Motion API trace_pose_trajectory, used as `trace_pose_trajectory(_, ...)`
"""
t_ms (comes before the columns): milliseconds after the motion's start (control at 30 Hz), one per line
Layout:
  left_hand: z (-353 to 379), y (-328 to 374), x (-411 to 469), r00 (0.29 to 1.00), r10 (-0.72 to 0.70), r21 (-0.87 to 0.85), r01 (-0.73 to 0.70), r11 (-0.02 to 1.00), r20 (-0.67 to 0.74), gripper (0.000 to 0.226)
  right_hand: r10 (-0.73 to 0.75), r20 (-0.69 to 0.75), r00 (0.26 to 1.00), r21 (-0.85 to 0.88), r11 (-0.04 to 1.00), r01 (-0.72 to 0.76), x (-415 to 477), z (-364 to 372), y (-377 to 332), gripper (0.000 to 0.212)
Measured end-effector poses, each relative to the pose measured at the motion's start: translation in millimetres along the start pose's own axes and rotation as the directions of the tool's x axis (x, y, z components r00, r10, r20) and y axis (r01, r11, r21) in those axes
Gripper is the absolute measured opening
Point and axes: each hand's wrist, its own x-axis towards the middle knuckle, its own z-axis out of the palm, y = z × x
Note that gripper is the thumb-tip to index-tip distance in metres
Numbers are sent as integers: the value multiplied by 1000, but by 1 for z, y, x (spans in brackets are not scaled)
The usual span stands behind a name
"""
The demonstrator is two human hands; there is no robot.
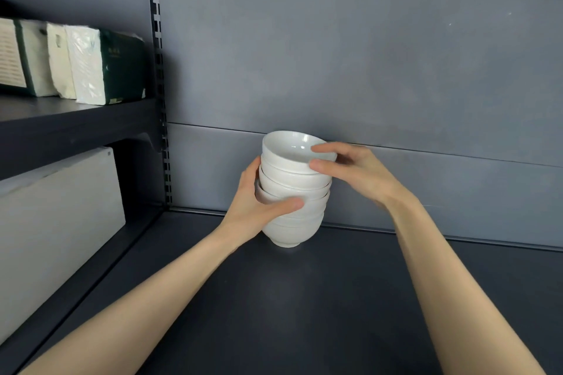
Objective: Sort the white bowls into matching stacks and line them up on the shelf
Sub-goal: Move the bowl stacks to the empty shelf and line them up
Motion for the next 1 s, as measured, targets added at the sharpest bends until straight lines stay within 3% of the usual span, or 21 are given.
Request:
trace_pose_trajectory(133,-1,5,6,999,29,-10,-29,1000,-22,83,-34,-46,998,39,999,36,1,2,-1,17)
trace_pose_trajectory(233,1,9,8,998,36,-28,-37,999,-47,69,-57,-89,994,69,996,64,3,4,0,14)
trace_pose_trajectory(500,2,10,8,998,19,-62,-23,998,-58,68,-73,-105,992,73,994,81,4,2,-2,16)
trace_pose_trajectory(800,1,12,8,999,18,-74,-22,997,-48,69,4,24,1000,62,998,-5,-2,-12,0,45)
trace_pose_trajectory(1000,0,13,6,999,19,-76,-23,997,-44,66,10,-14,1000,91,996,-9,-1,-10,1,53)
